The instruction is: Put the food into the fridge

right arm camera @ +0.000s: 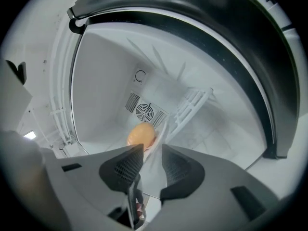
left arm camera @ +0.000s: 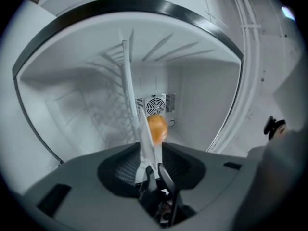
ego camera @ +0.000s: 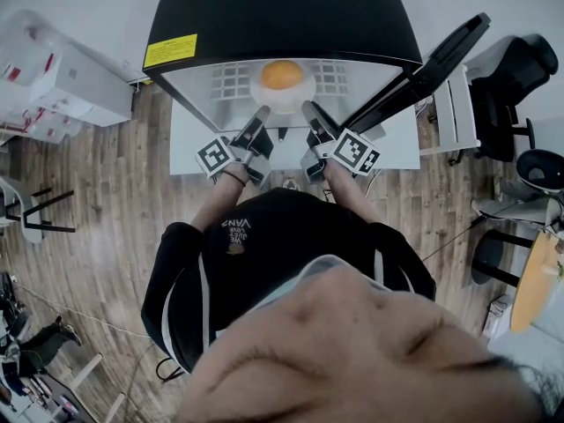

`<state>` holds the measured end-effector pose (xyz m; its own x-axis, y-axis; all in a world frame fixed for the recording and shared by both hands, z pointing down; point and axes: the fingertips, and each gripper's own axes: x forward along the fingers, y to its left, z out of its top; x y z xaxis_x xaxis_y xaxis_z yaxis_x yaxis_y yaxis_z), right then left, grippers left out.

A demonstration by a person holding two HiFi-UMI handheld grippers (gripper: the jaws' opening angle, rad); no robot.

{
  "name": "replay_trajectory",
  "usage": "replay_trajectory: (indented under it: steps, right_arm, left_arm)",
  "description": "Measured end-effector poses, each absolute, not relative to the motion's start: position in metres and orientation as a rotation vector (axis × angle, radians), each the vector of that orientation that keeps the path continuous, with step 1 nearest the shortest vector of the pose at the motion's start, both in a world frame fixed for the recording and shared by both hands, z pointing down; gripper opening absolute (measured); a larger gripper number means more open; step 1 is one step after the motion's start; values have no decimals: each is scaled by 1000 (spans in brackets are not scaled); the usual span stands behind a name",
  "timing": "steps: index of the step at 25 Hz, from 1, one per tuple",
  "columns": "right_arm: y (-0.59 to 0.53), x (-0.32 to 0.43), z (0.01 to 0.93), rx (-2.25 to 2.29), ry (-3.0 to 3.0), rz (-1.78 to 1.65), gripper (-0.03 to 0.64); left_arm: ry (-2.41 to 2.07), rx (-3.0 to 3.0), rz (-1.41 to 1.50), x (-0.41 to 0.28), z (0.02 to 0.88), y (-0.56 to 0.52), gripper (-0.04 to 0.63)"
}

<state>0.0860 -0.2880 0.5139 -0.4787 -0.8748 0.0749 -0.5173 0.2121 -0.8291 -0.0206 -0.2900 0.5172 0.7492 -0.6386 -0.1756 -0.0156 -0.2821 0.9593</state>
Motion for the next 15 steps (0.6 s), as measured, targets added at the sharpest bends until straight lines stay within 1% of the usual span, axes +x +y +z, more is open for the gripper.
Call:
replay_trajectory:
  steps: [4,11,15]
  right_arm:
    - [-282,90,512,-1356,2122,-1103,108]
    - [-269,96,516,-1466,2175,-1011,107]
    - [-261,95,511,-1557,2278,-858,106]
  left_arm:
    - [-558,1878,-603,-21,514,-283,117]
    - [-774,2181,-418,-35,517,-278,117]
    - [-799,2281,-348,-31,517,-272,117]
